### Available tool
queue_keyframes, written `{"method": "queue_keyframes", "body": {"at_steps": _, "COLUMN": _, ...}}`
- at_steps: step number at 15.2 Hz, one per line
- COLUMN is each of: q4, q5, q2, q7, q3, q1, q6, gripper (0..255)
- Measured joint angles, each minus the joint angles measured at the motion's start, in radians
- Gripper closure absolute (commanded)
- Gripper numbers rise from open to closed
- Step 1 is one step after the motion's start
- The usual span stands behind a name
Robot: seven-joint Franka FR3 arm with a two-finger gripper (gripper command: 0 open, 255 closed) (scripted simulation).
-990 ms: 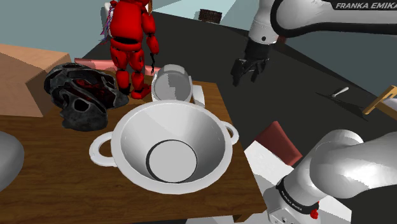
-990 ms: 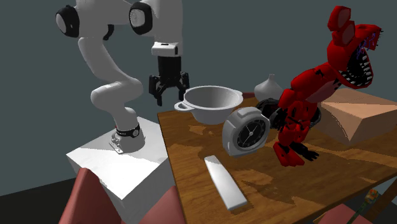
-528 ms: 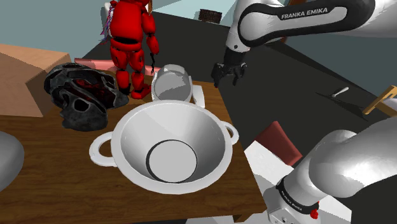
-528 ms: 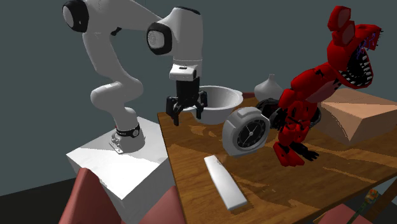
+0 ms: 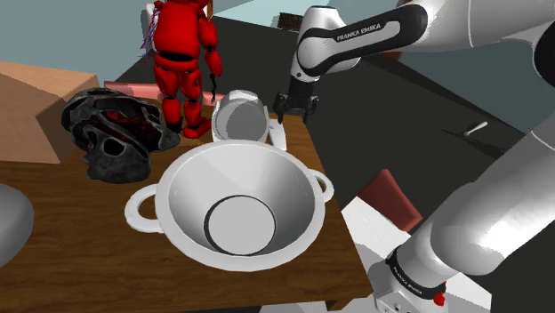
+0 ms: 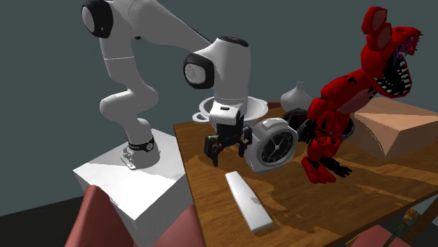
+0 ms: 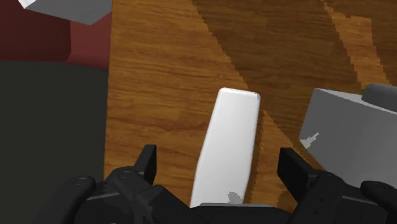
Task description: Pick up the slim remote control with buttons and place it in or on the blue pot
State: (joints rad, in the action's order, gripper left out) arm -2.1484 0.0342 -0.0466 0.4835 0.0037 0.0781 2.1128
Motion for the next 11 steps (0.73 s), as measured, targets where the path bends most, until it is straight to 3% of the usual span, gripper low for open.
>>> {"method": "queue_keyframes", "body": {"at_steps": 7, "q4": 0.164, "q5": -0.038, "q2": 0.241, "q7": 0.06, "q3": -0.018, "q1": 0.019, "q6": 0.076, "gripper": 0}}
{"method": "queue_keyframes", "body": {"at_steps": 11, "q4": 0.157, "q5": -0.042, "q2": 0.284, "q7": 0.067, "q3": -0.018, "q1": 0.018, "q6": 0.125, "gripper": 0}}
